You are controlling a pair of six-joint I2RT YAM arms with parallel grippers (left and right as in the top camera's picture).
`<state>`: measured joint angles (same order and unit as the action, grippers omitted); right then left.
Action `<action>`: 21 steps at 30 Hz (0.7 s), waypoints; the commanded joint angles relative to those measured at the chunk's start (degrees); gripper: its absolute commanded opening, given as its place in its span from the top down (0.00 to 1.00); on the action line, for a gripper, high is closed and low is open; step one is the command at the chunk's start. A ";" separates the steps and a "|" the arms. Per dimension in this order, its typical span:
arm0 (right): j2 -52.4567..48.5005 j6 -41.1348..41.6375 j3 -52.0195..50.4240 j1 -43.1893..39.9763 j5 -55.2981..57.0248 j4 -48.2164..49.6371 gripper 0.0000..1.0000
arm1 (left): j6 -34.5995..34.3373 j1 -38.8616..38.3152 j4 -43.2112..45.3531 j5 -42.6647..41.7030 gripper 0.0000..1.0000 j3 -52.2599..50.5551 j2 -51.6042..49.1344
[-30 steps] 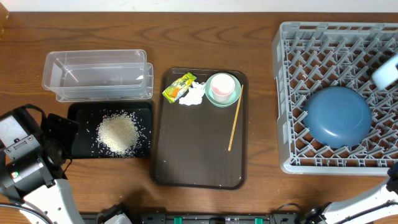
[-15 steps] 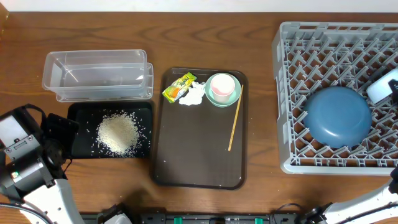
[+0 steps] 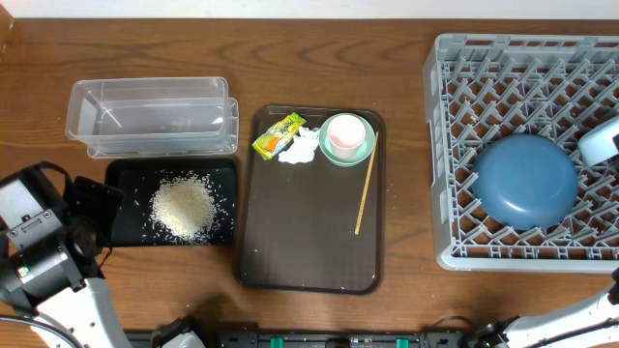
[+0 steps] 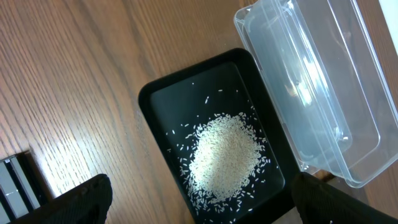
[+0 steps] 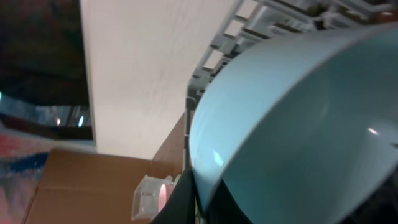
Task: Sort waste into correct bins and load items into the dishwasher rack
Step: 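Lift the light-blue bowl with the right gripper toward the dish rack, then lower the light-blue bowl into the rack's right side and release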
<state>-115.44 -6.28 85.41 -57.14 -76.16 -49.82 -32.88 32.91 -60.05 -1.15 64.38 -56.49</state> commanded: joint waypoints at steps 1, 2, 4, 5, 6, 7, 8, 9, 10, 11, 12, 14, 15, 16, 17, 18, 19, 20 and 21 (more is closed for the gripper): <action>0.22 5.88 -0.63 -0.81 10.40 -0.81 0.95 | -0.22 0.31 -0.15 0.28 0.05 1.22 0.00; 0.44 6.49 -0.63 -0.94 10.45 -0.96 0.94 | -0.24 0.31 -0.15 0.28 0.05 1.22 0.00; 1.27 7.41 -0.59 -1.22 10.56 -1.46 0.93 | -0.24 0.31 -0.15 0.28 0.05 1.22 0.00; 1.73 8.26 -0.59 -1.38 11.23 -1.81 0.92 | -0.24 0.31 -0.15 0.28 0.05 1.22 0.00; 2.51 9.53 -0.59 -1.57 12.41 -2.05 0.90 | -0.24 0.31 -0.15 0.28 0.05 1.22 0.00; 3.43 10.67 -0.59 -1.77 14.10 -2.29 0.89 | -0.24 0.31 -0.15 0.28 0.05 1.22 0.00; 4.55 11.98 -0.59 -1.99 16.11 -2.51 0.87 | -0.24 0.28 -0.15 0.28 0.05 1.22 0.00; 5.70 13.09 -0.59 -2.19 17.90 -2.67 0.87 | -0.24 0.31 -0.15 0.28 0.05 1.22 0.00; 7.21 14.58 -0.59 -2.43 19.98 -2.97 0.84 | -0.24 0.31 -0.15 0.28 0.05 1.22 0.00; 8.57 15.69 -0.59 -2.60 21.29 -3.13 0.81 | -0.24 0.31 -0.15 0.28 0.05 1.22 0.00; 10.19 16.83 -0.59 -2.80 22.34 -3.13 0.77 | -0.24 0.31 -0.15 0.28 0.05 1.22 0.00; 13.51 18.56 -0.59 -2.93 22.77 -3.17 0.73 | -0.24 0.31 -0.15 0.28 0.05 1.22 0.00; 15.37 19.98 -0.59 -2.93 22.84 -3.28 0.73 | -0.24 0.31 -0.13 0.26 0.05 1.22 0.00; 17.03 21.29 -0.59 -2.93 22.84 -3.37 0.73 | -0.24 0.31 -0.15 0.28 0.05 1.22 0.00; 18.88 22.71 -0.59 -2.93 22.82 -3.39 0.73 | -0.24 0.28 -0.15 0.28 0.05 1.22 0.00; 20.83 24.09 -0.59 -2.93 22.86 -3.48 0.74 | -0.24 0.31 -0.15 0.28 0.05 1.22 0.00; 22.71 25.07 -0.59 -2.93 23.43 -3.65 0.75 | -0.24 0.31 -0.15 0.28 0.05 1.22 0.00; 24.33 25.88 -0.59 -2.89 24.26 -3.78 0.76 | -0.24 0.31 -0.15 0.28 0.05 1.22 0.00; 26.08 26.73 -0.59 -2.75 25.88 -3.82 0.76 | -0.24 0.31 -0.15 0.28 0.05 1.22 0.00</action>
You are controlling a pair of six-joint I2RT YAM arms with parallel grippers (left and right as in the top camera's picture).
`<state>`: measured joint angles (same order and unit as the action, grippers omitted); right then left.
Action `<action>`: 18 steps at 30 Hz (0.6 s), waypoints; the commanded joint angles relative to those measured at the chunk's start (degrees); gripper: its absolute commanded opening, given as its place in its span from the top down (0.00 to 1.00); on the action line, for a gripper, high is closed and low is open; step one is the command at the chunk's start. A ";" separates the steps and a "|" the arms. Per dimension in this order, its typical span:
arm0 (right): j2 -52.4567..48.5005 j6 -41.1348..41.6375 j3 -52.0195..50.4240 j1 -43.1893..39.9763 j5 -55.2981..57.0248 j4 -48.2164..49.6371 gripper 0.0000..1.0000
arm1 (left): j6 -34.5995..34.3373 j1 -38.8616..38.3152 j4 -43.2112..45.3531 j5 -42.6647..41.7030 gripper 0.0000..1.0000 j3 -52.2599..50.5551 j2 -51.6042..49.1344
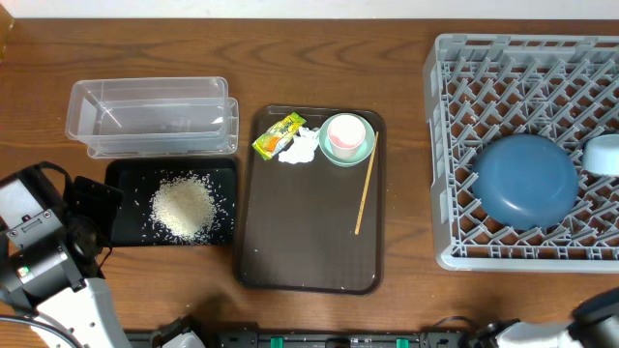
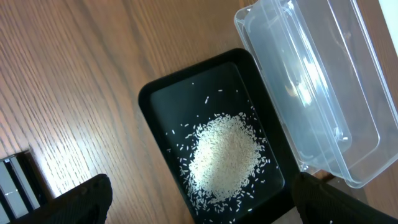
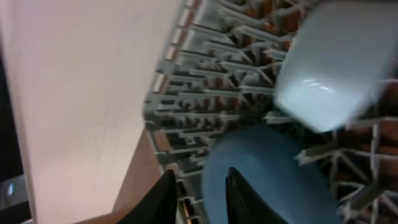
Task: Sort waste into correct bins and load items into the dishwasher rack
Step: 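Lower the light-blue bowl into the rack's right side and release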
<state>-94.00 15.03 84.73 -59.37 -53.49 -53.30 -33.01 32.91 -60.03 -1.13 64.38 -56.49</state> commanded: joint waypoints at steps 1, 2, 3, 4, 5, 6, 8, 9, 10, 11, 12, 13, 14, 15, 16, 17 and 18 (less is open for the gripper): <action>6.10 5.99 0.09 -0.22 4.96 -0.28 0.76 | -0.11 0.31 -0.17 0.26 0.05 1.22 0.00; 7.72 5.99 0.09 0.22 7.52 -0.09 0.77 | -0.11 0.31 -0.17 0.26 0.05 1.22 0.00; 9.07 6.01 0.09 0.83 10.64 0.11 0.77 | -0.11 0.31 -0.17 0.26 0.05 1.22 0.00; 10.27 6.12 0.09 1.73 14.27 0.17 0.78 | -0.11 0.28 -0.17 0.24 0.05 1.22 0.00; 11.23 6.62 0.07 2.86 17.97 0.13 0.78 | -0.11 0.31 -0.17 0.24 0.05 1.22 0.00; 11.82 7.37 0.07 4.28 21.46 0.11 0.80 | -0.11 0.31 -0.17 0.26 0.05 1.22 0.00; 12.02 8.11 0.07 7.06 26.23 1.14 0.88 | -0.11 0.31 -0.17 0.26 0.05 1.22 0.00; 11.69 8.11 0.07 8.70 29.05 1.86 0.91 | -0.11 0.28 -0.15 0.24 0.05 1.22 0.00; 11.21 8.17 0.07 10.32 32.13 2.71 0.96 | -0.11 0.31 -0.17 0.26 0.05 1.22 0.00; 10.21 8.11 0.07 12.52 35.63 4.42 0.99 | -0.11 0.31 -0.17 0.26 0.05 1.22 0.00; 9.29 8.11 0.07 14.08 37.81 5.53 0.99 | -0.11 0.28 -0.17 0.24 0.05 1.22 0.00; 8.24 8.11 0.07 15.56 39.47 6.73 0.99 | -0.11 0.28 -0.17 0.26 0.05 1.22 0.00; 7.06 8.13 0.07 16.98 40.89 8.26 0.99 | -0.11 0.31 -0.17 0.26 0.05 1.22 0.00; 5.62 8.13 0.07 18.49 42.21 10.12 0.99 | -0.11 0.31 -0.17 0.24 0.05 1.22 0.00; 4.33 8.11 0.07 19.63 43.12 11.78 0.99 | -0.11 0.31 -0.17 0.26 0.05 1.22 0.00; 2.80 8.11 0.07 20.79 44.65 13.64 0.99 | -0.11 0.31 -0.17 0.26 0.05 1.22 0.00; 1.36 8.11 0.07 21.68 46.69 14.99 0.99 | -0.11 0.31 -0.17 0.26 0.05 1.22 0.00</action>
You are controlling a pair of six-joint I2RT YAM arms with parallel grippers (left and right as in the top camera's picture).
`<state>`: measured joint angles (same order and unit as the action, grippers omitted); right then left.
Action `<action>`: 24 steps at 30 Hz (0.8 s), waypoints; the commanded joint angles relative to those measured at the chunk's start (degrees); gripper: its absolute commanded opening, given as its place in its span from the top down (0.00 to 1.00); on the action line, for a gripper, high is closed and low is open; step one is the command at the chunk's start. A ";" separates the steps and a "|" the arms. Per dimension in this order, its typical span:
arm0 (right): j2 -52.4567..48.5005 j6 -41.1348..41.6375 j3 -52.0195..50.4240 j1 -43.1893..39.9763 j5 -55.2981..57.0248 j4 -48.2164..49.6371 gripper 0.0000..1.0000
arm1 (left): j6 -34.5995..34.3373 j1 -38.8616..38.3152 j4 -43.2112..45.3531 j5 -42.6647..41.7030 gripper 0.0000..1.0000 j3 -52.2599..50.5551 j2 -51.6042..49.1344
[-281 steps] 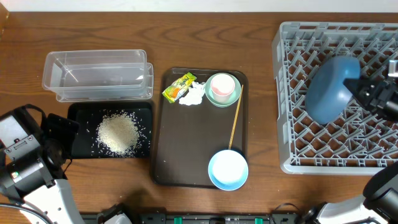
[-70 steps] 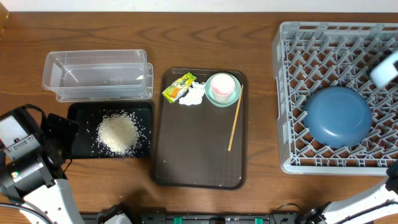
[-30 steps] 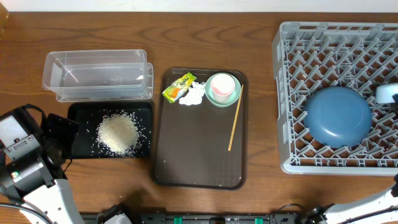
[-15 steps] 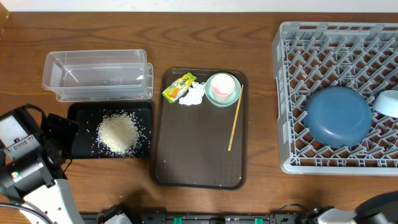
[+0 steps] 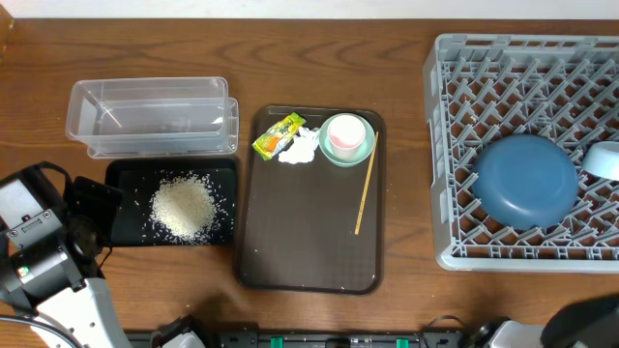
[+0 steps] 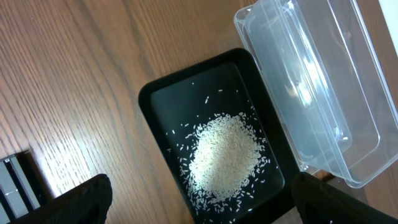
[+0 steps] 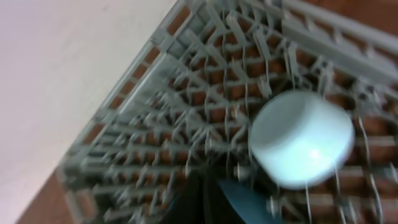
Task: Sort waste into correct bins and load items into the dishwasher rack
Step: 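Lower the light-blue bowl into the rack's right side and release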
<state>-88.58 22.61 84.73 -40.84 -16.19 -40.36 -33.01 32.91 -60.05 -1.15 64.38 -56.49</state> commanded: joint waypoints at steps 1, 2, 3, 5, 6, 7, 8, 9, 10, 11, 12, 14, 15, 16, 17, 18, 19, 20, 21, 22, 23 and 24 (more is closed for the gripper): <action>-5.25 0.52 0.07 3.67 11.04 2.89 0.99 | -0.11 0.31 -0.15 0.28 0.05 1.22 0.00; -6.56 0.52 0.07 4.13 12.76 3.56 0.99 | -0.11 0.31 -0.15 0.28 0.05 1.22 0.00; -7.58 0.52 0.07 4.33 13.99 3.82 0.99 | -0.11 0.31 -0.15 0.26 0.05 1.22 0.00; -9.44 0.52 0.07 4.39 16.24 3.80 0.99 | -0.11 0.31 -0.15 0.28 0.05 1.22 0.00; -10.21 0.55 0.07 4.37 17.31 3.69 0.99 | -0.11 0.31 -0.15 0.28 0.05 1.22 0.00; -10.80 0.52 0.07 4.37 18.14 3.69 0.99 | -0.11 0.31 -0.15 0.26 0.05 1.22 0.00; -11.32 0.52 0.07 4.37 18.93 3.69 0.99 | -0.11 0.31 -0.15 0.28 0.05 1.22 0.00; -11.91 0.50 0.07 4.37 19.78 3.69 0.99 | -0.11 0.31 -0.15 0.28 0.05 1.22 0.00; -12.46 0.52 0.04 4.31 20.87 3.69 0.99 | -0.11 0.31 -0.15 0.28 0.05 1.22 0.00; -13.03 0.52 0.07 4.20 22.03 3.76 0.99 | -0.11 0.31 -0.15 0.26 0.05 1.22 0.00; -13.60 0.52 0.04 4.02 22.43 3.78 0.99 | -0.11 0.28 -0.15 0.28 0.05 1.22 0.00; -14.78 0.50 0.04 3.72 22.38 3.78 0.97 | -0.11 0.31 -0.15 0.26 0.05 1.22 0.00; -15.41 0.50 0.04 3.63 22.38 3.76 0.96 | -0.11 0.31 -0.15 0.28 0.05 1.22 0.00; -15.89 0.48 0.04 3.63 22.34 3.50 0.95 | -0.11 0.31 -0.15 0.28 0.05 1.22 0.00; -16.46 0.46 0.04 3.63 22.36 3.17 0.95 | -0.11 0.28 -0.15 0.26 0.05 1.22 0.00; -16.70 0.48 0.04 3.63 22.36 2.64 0.95 | -0.11 0.31 -0.15 0.26 0.05 1.22 0.00; -17.03 0.48 0.02 3.63 22.38 2.16 0.95 | -0.11 0.31 -0.15 0.28 0.05 1.22 0.00; -17.20 0.46 0.02 3.56 22.40 1.92 0.96 | -0.11 0.28 -0.15 0.28 0.05 1.22 0.00; -17.31 0.26 0.00 3.50 22.40 1.75 0.96 | -0.11 0.28 -0.15 0.28 0.05 1.22 0.00; -17.31 -0.20 0.00 3.37 22.38 1.73 0.96 | -0.11 0.31 -0.15 0.28 0.05 1.22 0.00; -17.31 -0.42 0.00 3.32 22.40 1.57 0.96 | -0.11 0.31 -0.15 0.28 0.05 1.22 0.00; -17.31 -0.63 0.00 3.21 22.40 1.57 0.96 | -0.11 0.31 -0.15 0.28 0.05 1.22 0.00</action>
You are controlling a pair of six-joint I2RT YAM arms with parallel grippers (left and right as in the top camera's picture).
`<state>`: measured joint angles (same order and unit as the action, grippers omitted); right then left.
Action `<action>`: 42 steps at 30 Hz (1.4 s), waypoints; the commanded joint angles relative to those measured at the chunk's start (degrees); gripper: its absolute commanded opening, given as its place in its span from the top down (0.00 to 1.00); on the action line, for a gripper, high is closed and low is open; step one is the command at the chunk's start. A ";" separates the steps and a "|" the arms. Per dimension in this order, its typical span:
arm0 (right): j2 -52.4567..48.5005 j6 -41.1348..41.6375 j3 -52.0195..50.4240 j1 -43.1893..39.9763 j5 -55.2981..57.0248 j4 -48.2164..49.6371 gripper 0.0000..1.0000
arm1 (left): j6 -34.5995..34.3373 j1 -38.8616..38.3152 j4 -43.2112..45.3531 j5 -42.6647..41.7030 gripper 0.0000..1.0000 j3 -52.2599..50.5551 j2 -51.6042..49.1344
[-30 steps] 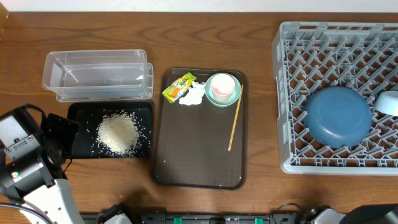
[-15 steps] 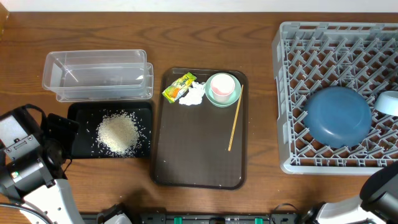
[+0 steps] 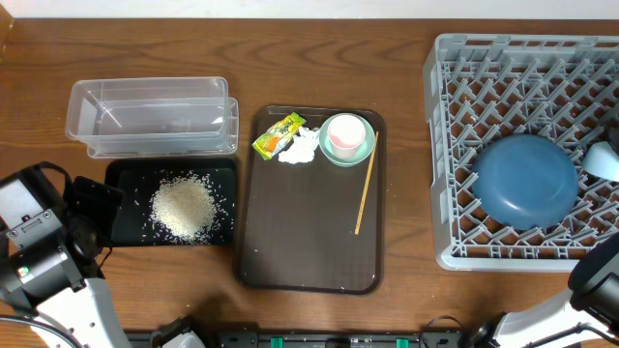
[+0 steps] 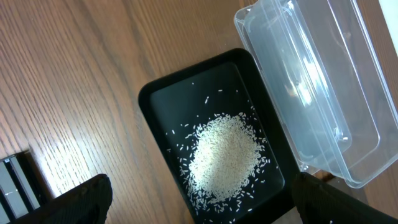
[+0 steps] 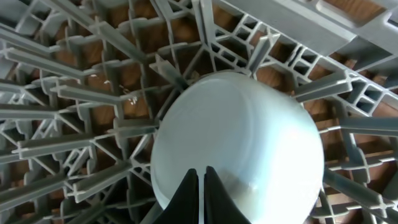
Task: Sort waste into correct bins and load items into the dishwasher rack
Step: 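Lower the light-blue bowl into the rack's right side and release, then move the right gripper to the brown tray and grasp the pink cup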
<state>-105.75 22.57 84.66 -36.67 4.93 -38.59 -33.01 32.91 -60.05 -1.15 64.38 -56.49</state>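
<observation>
A pale blue small bowl (image 5: 239, 143) lies upside down in the grey dishwasher rack (image 3: 484, 58), at its right edge, next to a big dark blue bowl (image 3: 527, 181). My right gripper (image 5: 199, 186) hangs just over the pale bowl, shut and empty. On the brown tray (image 3: 300, 242) are a yellow-green wrapper (image 3: 278, 133), a white tissue (image 3: 302, 147), a pink cup on a green saucer (image 3: 346, 137) and a chopstick (image 3: 366, 193). My left gripper (image 4: 202, 193) is open wide above the black bin of rice (image 4: 214, 149).
A clear plastic bin (image 4: 311, 87) stands behind the black bin at the left. The rack fills the right side of the table, its tines standing up. The left arm's base (image 3: 34, 242) sits at the lower left corner.
The right wrist has come closer to the upturned pale bowl, which now fills its view. Its jaws stay shut. The left arm and the tray's things have not moved.
My right gripper first held the pale bowl by its rim over the rack's right side. Then the bowl lay in the rack with the jaws open beside it. After that the jaws were shut farther from the bowl, and now they hover close above it.
</observation>
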 commanded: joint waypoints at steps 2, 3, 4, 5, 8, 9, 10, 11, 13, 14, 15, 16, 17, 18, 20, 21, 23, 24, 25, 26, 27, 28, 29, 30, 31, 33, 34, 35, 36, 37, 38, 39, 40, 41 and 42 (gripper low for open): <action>-0.13 -1.11 0.07 -1.18 1.29 -0.17 0.97 | -0.11 0.31 -0.15 0.28 0.05 1.22 0.00; -0.13 -1.90 0.07 -1.27 1.31 -0.26 0.97 | -0.11 0.31 -0.15 0.28 0.05 1.22 0.00; -0.13 -2.43 0.07 -1.38 1.51 -0.63 0.97 | -0.11 0.31 -0.15 0.26 0.05 1.22 0.00; -0.13 -2.45 0.07 -1.51 2.25 -1.14 0.98 | -0.09 0.31 -0.15 0.28 0.05 1.22 0.00; -0.11 -0.35 0.07 -1.92 7.02 -4.07 0.99 | -0.11 0.31 -0.15 0.28 0.05 1.22 0.00; 0.02 0.81 0.09 -1.99 9.01 -5.01 0.99 | -0.11 0.28 -0.15 0.28 0.05 1.22 0.00; 0.15 1.60 0.09 -2.05 10.38 -5.75 0.99 | -0.11 0.31 -0.15 0.28 0.05 1.22 0.00; 0.33 2.14 0.09 -2.05 11.50 -6.29 0.99 | -0.11 0.31 -0.15 0.28 0.05 1.22 0.00; 0.90 2.32 0.09 -2.05 12.68 -7.17 0.99 | -0.11 0.31 -0.15 0.28 0.05 1.22 0.00; 1.42 2.47 0.09 -2.05 13.31 -7.72 0.99 | -0.11 0.31 -0.15 0.28 0.05 1.22 0.00; 2.08 3.56 0.09 -2.05 14.29 -8.35 0.99 | -0.11 0.31 -0.13 0.28 0.05 1.22 0.00; 2.64 4.79 0.09 -2.05 15.15 -8.92 0.99 | -0.11 0.31 -0.15 0.28 0.05 1.22 0.00; 3.61 6.14 0.09 -2.05 16.04 -9.55 0.99 | -0.11 0.31 -0.15 0.28 0.05 1.22 0.00; 4.55 6.80 0.09 -2.03 16.26 -9.77 1.00 | -0.11 0.28 -0.15 0.28 0.05 1.22 0.00; 7.39 8.76 0.09 -1.99 15.04 -9.84 0.99 | -0.11 0.28 -0.15 0.28 0.05 1.22 0.00; 8.90 9.35 0.09 -1.92 13.07 -9.79 0.99 | -0.11 0.31 -0.15 0.28 0.05 1.22 0.00; 12.66 9.57 0.09 -1.92 4.46 -8.87 0.97 | -0.11 0.31 -0.15 0.26 0.05 1.22 0.00; 14.51 9.53 0.09 -1.95 -0.70 -8.24 0.95 | -0.11 0.31 -0.15 0.28 0.05 1.22 0.00; 16.94 9.51 0.09 -1.95 -7.39 -7.67 0.92 | -0.11 0.31 -0.15 0.28 0.05 1.22 0.00; 18.78 9.51 0.09 -1.95 -12.00 -7.23 0.89 | -0.09 0.28 -0.15 0.28 0.05 1.22 0.00; 20.98 9.51 0.09 -1.90 -18.60 -6.27 0.82 | -0.11 0.31 -0.15 0.28 0.05 1.22 0.00; 22.69 9.25 0.09 -1.68 -24.98 -4.85 0.79 | -0.11 0.31 -0.15 0.28 0.05 1.22 0.00; 23.91 8.50 0.09 -1.29 -30.53 -3.08 0.75 | -0.11 0.28 -0.15 0.28 0.05 1.22 0.00; 24.94 7.87 0.09 -0.59 -35.52 -0.83 0.65 | -0.11 0.31 -0.15 0.28 0.05 1.22 0.00; 25.81 6.88 0.09 0.57 -39.32 1.62 0.52 | -0.11 0.31 -0.15 0.28 0.05 1.22 0.00; 27.61 5.86 0.15 4.46 -42.51 5.60 0.28 | -0.11 0.31 -0.15 0.28 0.05 1.22 0.00; 28.30 5.84 0.44 6.88 -41.99 5.77 0.27 | -0.11 0.31 -0.15 0.28 0.05 1.22 0.00; 28.72 5.68 0.76 9.20 -41.22 5.70 0.28 | -0.09 0.31 -0.15 0.28 0.05 1.22 0.00; 28.96 5.01 1.16 11.63 -40.79 5.62 0.29 | -0.11 0.31 -0.15 0.28 0.05 1.22 0.00; 28.92 3.67 1.90 15.08 -40.13 5.40 0.29 | -0.11 0.31 -0.15 0.26 0.05 1.22 0.00; 28.76 2.86 2.47 17.42 -39.21 5.03 0.29 | -0.11 0.31 -0.15 0.28 0.05 1.22 0.00; 28.22 1.68 3.63 21.29 -36.94 3.89 0.31 | -0.11 0.28 -0.15 0.28 0.05 1.22 0.00; 27.58 0.70 4.79 24.26 -34.64 2.56 0.32 | -0.11 0.31 -0.15 0.28 0.05 1.22 0.00; 26.56 -0.63 6.54 27.87 -31.34 0.50 0.32 | -0.11 0.31 -0.15 0.28 0.05 1.22 0.00; 25.18 -2.25 8.68 31.52 -27.74 -1.90 0.33 | -0.11 0.31 -0.15 0.26 0.05 1.22 0.00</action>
<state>-78.41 25.39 88.53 -12.29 -28.99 -38.13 -33.01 32.91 -60.07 -1.15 64.38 -56.49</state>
